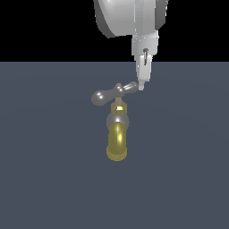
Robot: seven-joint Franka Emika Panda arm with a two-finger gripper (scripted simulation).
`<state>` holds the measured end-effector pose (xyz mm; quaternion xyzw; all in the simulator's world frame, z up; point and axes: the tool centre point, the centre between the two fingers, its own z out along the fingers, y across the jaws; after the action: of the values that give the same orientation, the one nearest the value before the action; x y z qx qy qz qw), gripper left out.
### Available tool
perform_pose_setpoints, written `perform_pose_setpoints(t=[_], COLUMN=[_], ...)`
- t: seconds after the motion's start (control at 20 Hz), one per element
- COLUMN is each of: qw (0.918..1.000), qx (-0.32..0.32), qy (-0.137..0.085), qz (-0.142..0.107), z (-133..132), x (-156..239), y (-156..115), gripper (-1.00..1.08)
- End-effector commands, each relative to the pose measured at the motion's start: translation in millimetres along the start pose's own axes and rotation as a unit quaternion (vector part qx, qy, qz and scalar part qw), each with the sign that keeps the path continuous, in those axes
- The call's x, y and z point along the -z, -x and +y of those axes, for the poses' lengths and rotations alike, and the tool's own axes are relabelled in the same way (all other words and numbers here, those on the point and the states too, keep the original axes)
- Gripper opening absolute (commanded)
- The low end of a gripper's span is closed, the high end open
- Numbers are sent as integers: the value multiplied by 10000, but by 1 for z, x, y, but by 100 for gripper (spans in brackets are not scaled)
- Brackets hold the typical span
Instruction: Turn on the faucet by rotating a designated handle.
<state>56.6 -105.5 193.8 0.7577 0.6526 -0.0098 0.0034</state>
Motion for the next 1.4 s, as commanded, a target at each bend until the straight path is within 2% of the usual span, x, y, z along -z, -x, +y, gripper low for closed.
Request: perform_pose_setpoints(t=[0.0,0.45,0.5,0.55,1.35], qw=[9998,9995,9995,10000,9998], qx=[174,303,303,-72,185], qy=[17,40,40,50,44], qz=[52,92,92,-45,48], z=[3,9,9,14,-28], x=[1,5,5,2,4], y=[-39,-112,-112,-52,-138], gripper=[-100,-100,-100,-100,-100])
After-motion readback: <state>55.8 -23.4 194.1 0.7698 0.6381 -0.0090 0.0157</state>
